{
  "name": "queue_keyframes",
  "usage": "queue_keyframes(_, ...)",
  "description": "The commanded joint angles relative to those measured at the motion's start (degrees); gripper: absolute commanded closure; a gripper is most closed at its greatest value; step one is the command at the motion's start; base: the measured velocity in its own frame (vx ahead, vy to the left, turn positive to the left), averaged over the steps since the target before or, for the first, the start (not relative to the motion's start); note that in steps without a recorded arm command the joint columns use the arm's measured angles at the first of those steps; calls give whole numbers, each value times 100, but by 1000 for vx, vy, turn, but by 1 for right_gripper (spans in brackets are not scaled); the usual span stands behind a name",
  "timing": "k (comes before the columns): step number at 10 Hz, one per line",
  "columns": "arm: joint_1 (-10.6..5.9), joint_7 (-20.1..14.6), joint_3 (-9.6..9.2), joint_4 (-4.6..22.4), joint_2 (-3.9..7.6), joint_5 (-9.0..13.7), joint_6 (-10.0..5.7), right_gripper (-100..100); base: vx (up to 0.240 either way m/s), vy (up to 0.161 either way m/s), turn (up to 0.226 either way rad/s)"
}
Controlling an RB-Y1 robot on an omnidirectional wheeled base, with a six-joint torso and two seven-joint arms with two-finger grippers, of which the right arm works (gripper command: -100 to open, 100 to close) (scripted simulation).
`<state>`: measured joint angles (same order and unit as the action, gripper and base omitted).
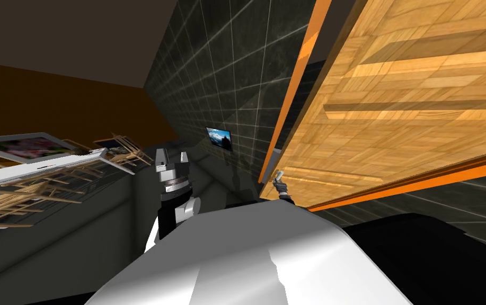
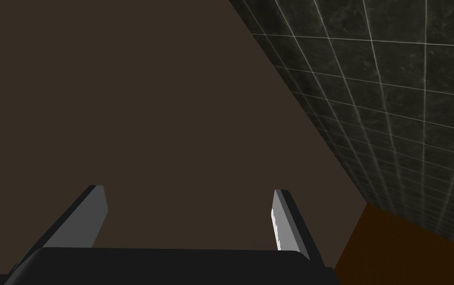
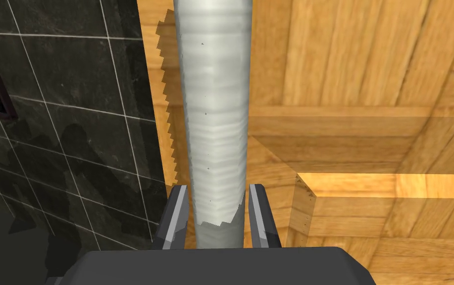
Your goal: Pull the door open
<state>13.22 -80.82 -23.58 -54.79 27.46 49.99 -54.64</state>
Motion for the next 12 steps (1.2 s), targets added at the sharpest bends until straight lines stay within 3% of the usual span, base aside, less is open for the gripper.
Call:
queue_keyframes(1,47,-104,-114,-16,76,-69,-87,100,-227,-46,121)
queue_keyframes(6,207,-386,-461,-101,317,-279,-318,100,-233,-20,85)
queue_keyframes(7,196,-327,-418,-119,284,-250,-259,100,-101,-18,32)
queue_keyframes(12,326,-744,-768,7,561,-490,-650,100,-238,-30,137)
